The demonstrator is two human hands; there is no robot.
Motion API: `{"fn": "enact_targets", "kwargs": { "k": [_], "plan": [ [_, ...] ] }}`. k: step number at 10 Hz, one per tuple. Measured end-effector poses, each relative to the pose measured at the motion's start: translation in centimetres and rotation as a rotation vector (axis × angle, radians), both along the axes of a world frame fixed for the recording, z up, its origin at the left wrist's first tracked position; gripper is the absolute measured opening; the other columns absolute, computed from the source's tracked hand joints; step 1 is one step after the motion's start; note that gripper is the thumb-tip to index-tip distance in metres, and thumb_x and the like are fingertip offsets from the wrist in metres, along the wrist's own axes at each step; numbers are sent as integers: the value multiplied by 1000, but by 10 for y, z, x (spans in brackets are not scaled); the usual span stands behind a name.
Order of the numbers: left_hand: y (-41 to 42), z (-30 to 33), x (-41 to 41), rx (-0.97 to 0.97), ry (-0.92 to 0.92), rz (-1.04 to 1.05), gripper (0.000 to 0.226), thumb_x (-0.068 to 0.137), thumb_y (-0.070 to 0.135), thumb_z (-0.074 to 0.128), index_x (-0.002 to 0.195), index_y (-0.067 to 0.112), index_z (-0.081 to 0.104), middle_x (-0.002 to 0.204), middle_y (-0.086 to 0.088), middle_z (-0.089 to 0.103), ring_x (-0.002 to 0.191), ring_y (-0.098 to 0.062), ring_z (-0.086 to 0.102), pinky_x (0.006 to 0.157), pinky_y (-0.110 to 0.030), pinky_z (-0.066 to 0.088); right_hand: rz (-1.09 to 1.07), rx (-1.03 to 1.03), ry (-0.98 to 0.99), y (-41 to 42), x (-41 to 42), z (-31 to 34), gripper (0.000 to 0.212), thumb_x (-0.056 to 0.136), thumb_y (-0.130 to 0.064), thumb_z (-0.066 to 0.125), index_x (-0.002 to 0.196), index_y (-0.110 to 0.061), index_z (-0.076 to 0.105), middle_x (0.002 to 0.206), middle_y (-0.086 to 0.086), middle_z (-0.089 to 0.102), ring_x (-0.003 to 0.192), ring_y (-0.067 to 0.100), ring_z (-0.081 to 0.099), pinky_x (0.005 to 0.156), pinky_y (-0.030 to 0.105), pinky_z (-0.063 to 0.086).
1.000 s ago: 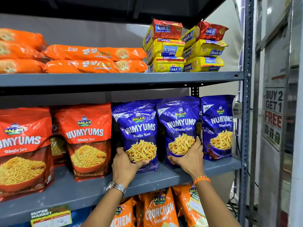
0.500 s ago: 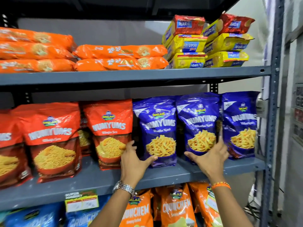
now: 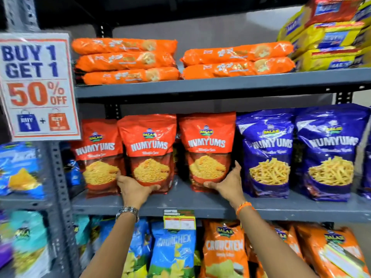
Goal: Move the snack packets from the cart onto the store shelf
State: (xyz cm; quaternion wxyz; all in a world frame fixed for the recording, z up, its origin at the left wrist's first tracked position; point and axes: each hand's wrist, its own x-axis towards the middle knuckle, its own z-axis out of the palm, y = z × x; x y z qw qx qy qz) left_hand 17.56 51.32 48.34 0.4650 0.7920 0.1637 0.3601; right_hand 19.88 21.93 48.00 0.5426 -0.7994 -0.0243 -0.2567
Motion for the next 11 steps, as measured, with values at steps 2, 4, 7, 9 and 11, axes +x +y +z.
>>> {"fn": "enact_targets", "kwargs": {
  "k": [2,4,7,9,11],
  "plan": [
    [31,-9,21,80,43,-225,136,48,32,99,147,6,10,138,-19,54,128,-33,54,110,-40,41,285,225,107,-1,27,3,83,57,7,90,131,1,52,127,20,66,118,33,65,104,52,50],
    [50,-13,25,108,38,-302,129,49,30,99,143,13,12,128,-15,61,119,-31,60,101,-36,45,387,222,114,-4,8,-4,83,58,-7,93,131,-7,53,125,11,70,115,25,67,94,40,57],
    [54,-8,17,107,75,-341,125,50,30,98,140,16,13,132,-16,58,121,-32,58,104,-39,44,376,230,166,0,-2,0,85,59,-7,93,132,-6,50,127,12,68,118,25,65,101,46,53],
    [47,-8,6,138,72,-359,110,61,23,94,140,10,19,134,-15,54,123,-32,55,106,-42,45,377,217,190,6,-14,5,77,63,-5,91,131,-7,55,126,11,69,117,26,65,104,52,50],
    [29,-8,-21,292,-130,-79,100,75,33,83,150,1,25,147,-18,37,138,-35,38,116,-43,33,147,167,261,-3,-37,13,104,60,-20,95,144,0,37,139,14,57,129,30,55,110,46,45]
  ]
}}
